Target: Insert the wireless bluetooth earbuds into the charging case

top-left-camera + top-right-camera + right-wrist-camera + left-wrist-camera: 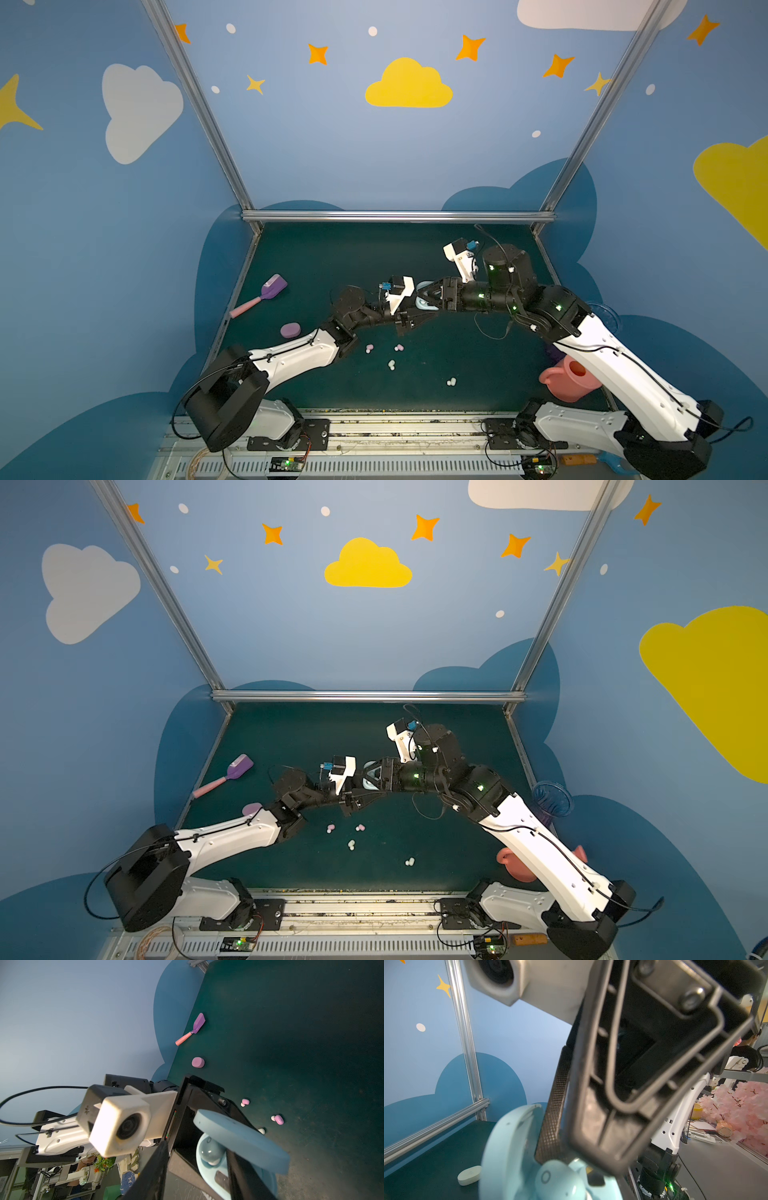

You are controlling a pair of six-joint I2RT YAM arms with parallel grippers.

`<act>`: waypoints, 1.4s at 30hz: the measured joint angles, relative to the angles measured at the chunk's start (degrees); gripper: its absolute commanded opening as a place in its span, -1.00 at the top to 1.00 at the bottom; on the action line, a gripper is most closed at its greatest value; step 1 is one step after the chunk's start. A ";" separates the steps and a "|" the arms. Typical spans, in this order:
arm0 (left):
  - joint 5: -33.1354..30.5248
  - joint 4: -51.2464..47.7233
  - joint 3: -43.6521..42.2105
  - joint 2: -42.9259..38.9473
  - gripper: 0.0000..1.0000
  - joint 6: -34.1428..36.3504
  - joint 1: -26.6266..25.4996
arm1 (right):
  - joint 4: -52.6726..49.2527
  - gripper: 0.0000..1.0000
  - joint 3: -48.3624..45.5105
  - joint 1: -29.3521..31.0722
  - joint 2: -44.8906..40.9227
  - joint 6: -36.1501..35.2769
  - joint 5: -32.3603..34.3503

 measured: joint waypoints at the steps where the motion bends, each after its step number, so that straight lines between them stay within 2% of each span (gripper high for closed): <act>1: 0.00 0.00 0.00 0.00 0.93 0.00 0.00 | 0.00 0.11 0.00 0.00 0.00 0.02 -0.04; 18: -0.02 -0.17 0.00 -0.02 0.93 0.04 0.00 | -3.10 0.11 0.24 0.00 -1.64 0.02 2.05; 28: 0.66 -3.28 0.00 -1.03 0.93 0.94 0.00 | -11.82 0.10 10.54 -0.13 -1.14 -3.37 6.14; 36: 1.20 -6.91 -0.04 -4.76 0.93 2.73 -0.13 | -17.31 0.12 18.95 -2.64 6.29 -6.36 7.28; 42: 1.27 -7.39 -0.26 -5.27 0.93 3.32 -0.28 | -18.23 0.16 20.63 -3.10 11.28 -7.23 5.79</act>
